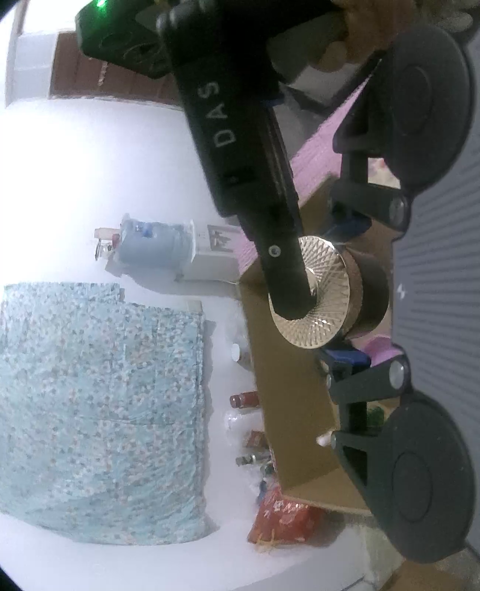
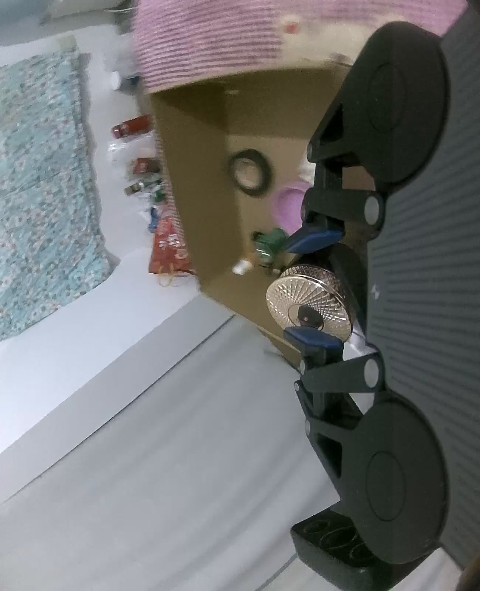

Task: Organize rigid objects
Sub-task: 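Carry the jar into the box and release it, then bring the right gripper to the white pill bottle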

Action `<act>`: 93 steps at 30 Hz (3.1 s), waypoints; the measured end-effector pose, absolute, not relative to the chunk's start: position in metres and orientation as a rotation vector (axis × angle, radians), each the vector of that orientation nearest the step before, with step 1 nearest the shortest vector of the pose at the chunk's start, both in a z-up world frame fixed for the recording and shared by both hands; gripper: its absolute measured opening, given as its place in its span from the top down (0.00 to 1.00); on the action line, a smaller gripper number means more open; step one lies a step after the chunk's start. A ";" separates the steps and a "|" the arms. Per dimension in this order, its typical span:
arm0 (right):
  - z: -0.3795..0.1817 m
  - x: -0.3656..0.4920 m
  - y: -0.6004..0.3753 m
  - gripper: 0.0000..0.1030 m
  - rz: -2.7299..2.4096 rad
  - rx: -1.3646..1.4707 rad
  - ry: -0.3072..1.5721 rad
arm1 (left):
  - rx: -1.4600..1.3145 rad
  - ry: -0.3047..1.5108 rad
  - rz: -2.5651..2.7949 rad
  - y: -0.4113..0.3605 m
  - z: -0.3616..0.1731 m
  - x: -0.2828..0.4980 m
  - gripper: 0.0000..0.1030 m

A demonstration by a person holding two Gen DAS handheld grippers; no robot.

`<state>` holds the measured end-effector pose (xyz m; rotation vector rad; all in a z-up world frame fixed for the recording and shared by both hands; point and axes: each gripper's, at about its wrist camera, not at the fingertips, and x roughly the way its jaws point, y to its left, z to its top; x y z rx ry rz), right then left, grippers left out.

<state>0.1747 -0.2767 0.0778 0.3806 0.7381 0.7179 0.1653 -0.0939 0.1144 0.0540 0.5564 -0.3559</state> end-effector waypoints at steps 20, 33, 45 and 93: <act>0.022 0.343 -0.243 0.57 0.616 0.073 1.011 | -0.096 0.959 -0.312 -0.104 0.038 0.317 0.45; 0.009 0.344 -0.242 0.59 0.618 0.042 1.000 | -0.232 1.055 -0.349 -0.088 0.019 0.331 0.43; 0.066 0.289 -0.290 0.59 0.605 0.183 0.840 | -0.207 0.907 -0.398 -0.086 0.042 0.305 0.31; 0.029 0.106 -0.169 0.02 0.597 0.178 0.798 | -0.027 0.626 -0.124 0.050 0.027 0.077 0.10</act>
